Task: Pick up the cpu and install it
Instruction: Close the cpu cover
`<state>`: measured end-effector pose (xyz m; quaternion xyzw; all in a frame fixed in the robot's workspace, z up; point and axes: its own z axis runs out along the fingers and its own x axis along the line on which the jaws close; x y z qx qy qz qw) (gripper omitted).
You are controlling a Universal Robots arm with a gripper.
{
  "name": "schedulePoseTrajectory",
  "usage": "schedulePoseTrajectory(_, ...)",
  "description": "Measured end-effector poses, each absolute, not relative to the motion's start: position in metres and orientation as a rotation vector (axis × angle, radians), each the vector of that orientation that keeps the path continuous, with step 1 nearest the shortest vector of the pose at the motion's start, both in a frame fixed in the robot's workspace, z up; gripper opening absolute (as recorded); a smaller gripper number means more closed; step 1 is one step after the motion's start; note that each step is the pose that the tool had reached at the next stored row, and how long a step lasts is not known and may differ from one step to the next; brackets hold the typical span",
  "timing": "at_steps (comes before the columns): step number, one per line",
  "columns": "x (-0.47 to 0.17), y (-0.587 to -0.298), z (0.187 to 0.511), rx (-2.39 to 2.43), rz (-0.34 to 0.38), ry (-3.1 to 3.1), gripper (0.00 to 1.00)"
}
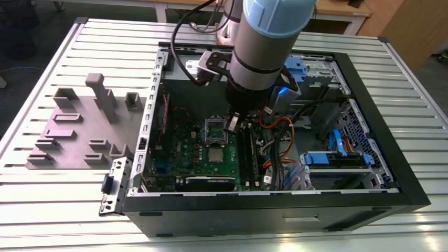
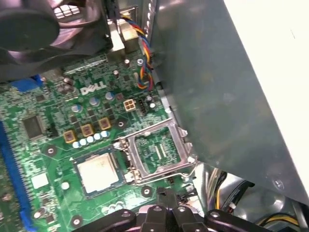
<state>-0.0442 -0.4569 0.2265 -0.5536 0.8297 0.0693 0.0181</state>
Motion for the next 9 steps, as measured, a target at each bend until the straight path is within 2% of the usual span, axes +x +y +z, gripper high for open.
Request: schedulePoseTrajectory(9, -0.0376, -0.4530, 0.2218, -1.713, 0.243, 2.564, 0.11)
